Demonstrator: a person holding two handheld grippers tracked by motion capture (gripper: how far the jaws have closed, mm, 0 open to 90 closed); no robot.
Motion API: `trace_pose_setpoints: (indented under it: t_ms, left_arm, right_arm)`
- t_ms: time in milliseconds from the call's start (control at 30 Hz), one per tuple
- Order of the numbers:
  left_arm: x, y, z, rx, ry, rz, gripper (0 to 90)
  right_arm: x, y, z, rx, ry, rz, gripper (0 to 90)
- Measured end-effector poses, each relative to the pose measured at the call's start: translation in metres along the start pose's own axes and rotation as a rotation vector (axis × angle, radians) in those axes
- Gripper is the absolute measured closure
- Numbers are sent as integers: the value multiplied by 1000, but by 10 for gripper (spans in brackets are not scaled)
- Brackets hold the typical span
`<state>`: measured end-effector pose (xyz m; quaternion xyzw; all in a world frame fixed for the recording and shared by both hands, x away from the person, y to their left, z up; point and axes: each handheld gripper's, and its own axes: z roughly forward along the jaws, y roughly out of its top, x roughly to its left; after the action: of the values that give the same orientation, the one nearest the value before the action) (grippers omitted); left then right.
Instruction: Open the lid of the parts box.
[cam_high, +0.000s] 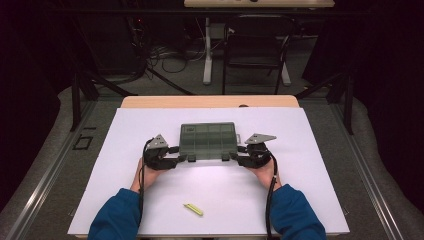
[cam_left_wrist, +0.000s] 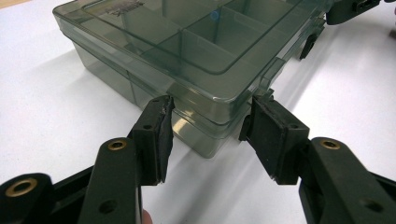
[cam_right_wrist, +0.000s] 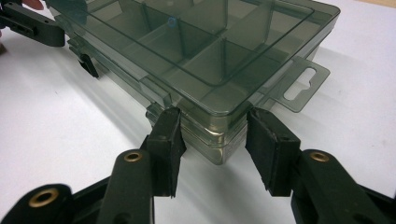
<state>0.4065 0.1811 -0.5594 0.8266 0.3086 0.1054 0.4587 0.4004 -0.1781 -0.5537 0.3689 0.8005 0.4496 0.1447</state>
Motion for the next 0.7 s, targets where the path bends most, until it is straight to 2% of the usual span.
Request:
trace_pose_setpoints:
  t_ms: [700]
  left_arm:
    - [4, -1, 0, -6, 7, 3, 506]
  right_arm:
    - [3, -1, 0, -4, 9, 15, 565]
